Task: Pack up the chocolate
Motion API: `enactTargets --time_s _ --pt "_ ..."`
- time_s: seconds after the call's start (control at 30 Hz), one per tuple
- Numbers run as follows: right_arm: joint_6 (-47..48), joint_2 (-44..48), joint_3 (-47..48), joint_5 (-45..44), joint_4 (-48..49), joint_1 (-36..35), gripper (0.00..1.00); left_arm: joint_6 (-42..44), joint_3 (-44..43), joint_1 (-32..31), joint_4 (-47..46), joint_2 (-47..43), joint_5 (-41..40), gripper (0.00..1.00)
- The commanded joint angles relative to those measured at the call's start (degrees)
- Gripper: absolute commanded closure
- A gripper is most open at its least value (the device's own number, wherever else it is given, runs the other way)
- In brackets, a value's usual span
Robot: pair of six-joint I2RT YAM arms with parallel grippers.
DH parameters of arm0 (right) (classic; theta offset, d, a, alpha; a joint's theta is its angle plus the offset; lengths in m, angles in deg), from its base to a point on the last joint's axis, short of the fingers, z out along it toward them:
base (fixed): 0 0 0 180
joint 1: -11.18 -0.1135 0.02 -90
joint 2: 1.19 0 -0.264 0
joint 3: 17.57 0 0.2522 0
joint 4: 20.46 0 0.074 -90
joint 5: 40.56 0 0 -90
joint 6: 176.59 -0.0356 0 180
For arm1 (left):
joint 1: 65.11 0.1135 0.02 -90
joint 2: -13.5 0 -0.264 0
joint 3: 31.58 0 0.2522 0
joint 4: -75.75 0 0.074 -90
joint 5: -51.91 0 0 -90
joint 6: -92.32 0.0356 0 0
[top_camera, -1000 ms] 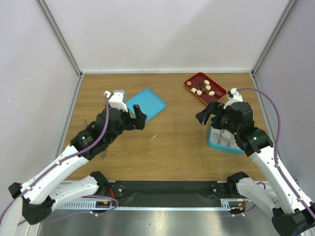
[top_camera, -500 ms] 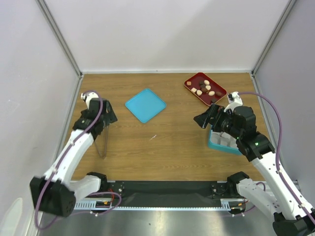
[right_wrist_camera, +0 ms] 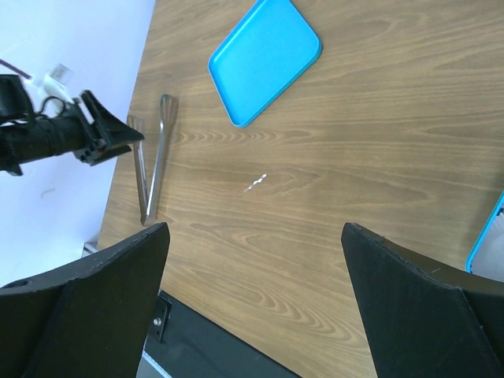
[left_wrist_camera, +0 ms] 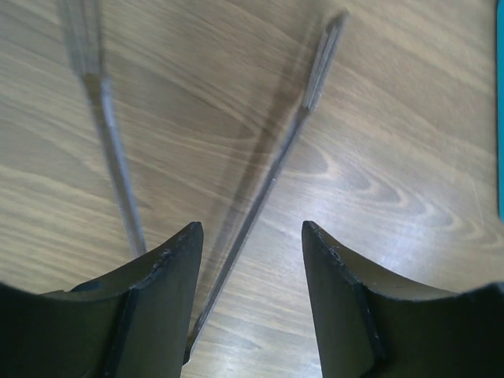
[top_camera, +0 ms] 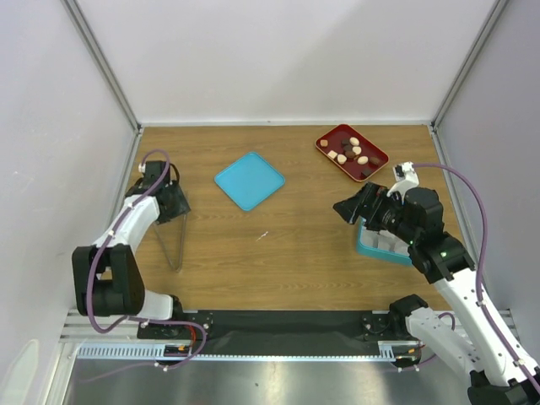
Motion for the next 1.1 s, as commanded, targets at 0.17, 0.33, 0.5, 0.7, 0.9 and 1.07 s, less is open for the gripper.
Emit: enactTargets --time_s 0.17,0.33,0.5,0.7,0.9,1.07 --pt "0.4 1.7 0.1 0.6 0.2 0.5 0.00 2.6 0.0 -0.2 0.3 5.5 1.5 0.41" --pt "0.5 1.9 0.0 0.1 -0.4 0.6 0.01 2.3 0.1 -1.1 -0.8 8.0 3.8 0.48" --pt "0.8 1.6 0.2 -0.4 -1.1 0.7 0.01 3.1 -1.0 -3.4 1.1 11.3 3.5 0.67" --pt "1.0 1.5 0.5 -0.7 -1.3 0.8 0.01 2.2 -5.7 -13.7 6.4 9.4 0.7 0.91" --pt "2.0 1.2 -0.2 1.1 -0.7 0.8 0.01 0.0 -13.8 -30.2 15.6 6.1 -3.3 1.00" --pt "0.5 2.6 -5.6 13.3 9.8 0.8 0.02 -5.2 -13.2 -35.1 2.7 -5.0 16.5 1.00"
